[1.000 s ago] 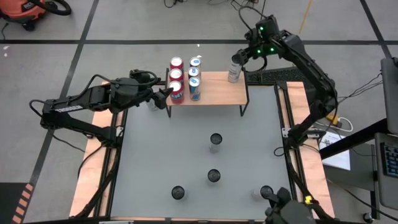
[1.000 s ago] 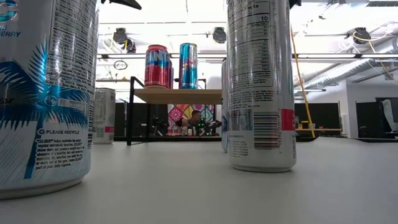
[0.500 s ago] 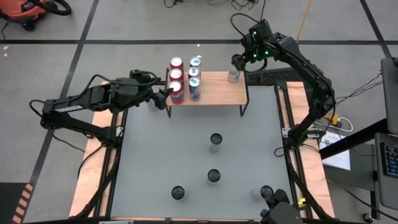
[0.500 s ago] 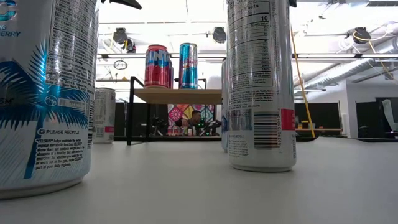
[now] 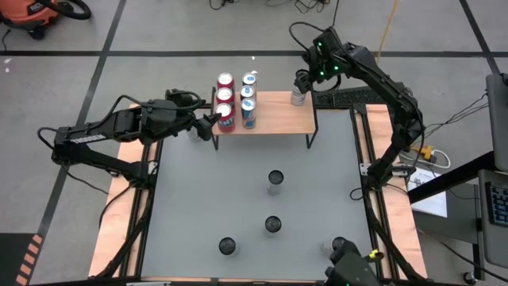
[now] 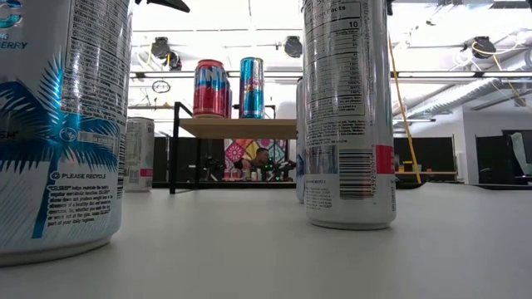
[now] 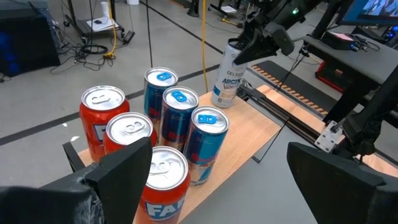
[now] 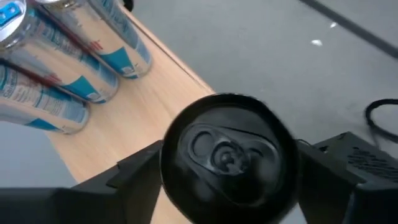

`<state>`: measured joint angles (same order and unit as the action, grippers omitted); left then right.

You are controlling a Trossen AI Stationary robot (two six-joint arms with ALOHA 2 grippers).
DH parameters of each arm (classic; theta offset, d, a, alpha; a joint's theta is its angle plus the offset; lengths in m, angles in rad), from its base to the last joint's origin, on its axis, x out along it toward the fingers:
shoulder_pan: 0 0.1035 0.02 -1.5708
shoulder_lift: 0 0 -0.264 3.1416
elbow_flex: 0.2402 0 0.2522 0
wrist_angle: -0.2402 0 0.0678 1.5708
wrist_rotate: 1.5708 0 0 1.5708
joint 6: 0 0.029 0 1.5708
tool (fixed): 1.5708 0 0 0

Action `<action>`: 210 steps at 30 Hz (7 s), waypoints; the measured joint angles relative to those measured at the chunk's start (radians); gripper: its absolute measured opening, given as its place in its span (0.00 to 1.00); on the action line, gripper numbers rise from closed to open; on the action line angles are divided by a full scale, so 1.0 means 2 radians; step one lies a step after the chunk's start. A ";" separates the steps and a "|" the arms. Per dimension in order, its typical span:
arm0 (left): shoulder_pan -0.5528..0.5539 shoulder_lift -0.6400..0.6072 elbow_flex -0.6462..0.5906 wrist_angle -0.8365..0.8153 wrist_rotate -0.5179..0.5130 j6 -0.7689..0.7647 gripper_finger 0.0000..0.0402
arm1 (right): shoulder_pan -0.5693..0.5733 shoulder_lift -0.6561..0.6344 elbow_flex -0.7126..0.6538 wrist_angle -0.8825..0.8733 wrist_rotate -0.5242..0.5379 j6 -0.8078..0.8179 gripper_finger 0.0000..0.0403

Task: Place canned beverage on shelf
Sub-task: Put the top right white-blue soda can on the shelf, then put the top left white-pink soda can on the shelf

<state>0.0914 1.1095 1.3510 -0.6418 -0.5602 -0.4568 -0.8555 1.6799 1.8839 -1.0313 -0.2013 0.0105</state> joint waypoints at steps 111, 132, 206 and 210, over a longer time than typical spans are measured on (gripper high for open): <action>-0.021 0.000 0.000 -0.157 0.136 -0.027 0.93 | 0.379 -0.187 0.001 -0.119 -0.007 0.328 0.75; 0.219 0.030 0.000 -0.363 0.252 -0.075 0.93 | 0.430 -0.184 0.001 -0.122 0.114 0.331 0.75; 0.368 0.157 0.014 -0.440 0.311 0.190 0.58 | 0.429 -0.184 0.001 -0.099 0.185 0.330 0.75; 0.345 0.117 0.047 -0.459 0.343 0.147 0.58 | 0.429 -0.180 0.001 -0.060 0.205 0.311 0.75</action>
<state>0.7808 1.3433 1.4451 -1.5598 0.1264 -0.1634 0.0032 1.3208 1.8851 -1.1507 0.2087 0.6316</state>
